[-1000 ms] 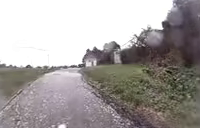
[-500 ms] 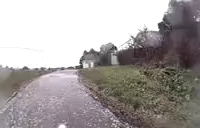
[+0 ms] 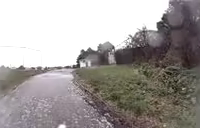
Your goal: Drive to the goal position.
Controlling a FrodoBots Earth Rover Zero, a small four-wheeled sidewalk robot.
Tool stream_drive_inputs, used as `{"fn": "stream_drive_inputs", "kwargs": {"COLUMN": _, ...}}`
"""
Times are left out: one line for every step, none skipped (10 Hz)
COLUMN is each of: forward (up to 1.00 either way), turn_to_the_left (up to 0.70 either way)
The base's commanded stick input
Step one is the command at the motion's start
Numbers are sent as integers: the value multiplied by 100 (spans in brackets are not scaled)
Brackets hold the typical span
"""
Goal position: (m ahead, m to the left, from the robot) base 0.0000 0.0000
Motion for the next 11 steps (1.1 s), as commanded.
{"fn": "stream_drive_inputs", "kwargs": {"forward": 20, "turn_to_the_left": 41}}
{"fn": "stream_drive_inputs", "kwargs": {"forward": 0, "turn_to_the_left": 37}}
{"fn": "stream_drive_inputs", "kwargs": {"forward": 0, "turn_to_the_left": 23}}
{"fn": "stream_drive_inputs", "kwargs": {"forward": 0, "turn_to_the_left": 10}}
{"fn": "stream_drive_inputs", "kwargs": {"forward": -5, "turn_to_the_left": -2}}
{"fn": "stream_drive_inputs", "kwargs": {"forward": -27, "turn_to_the_left": -9}}
{"fn": "stream_drive_inputs", "kwargs": {"forward": -49, "turn_to_the_left": -15}}
{"fn": "stream_drive_inputs", "kwargs": {"forward": -70, "turn_to_the_left": -22}}
{"fn": "stream_drive_inputs", "kwargs": {"forward": -85, "turn_to_the_left": -27}}
{"fn": "stream_drive_inputs", "kwargs": {"forward": -85, "turn_to_the_left": -27}}
{"fn": "stream_drive_inputs", "kwargs": {"forward": -85, "turn_to_the_left": -27}}
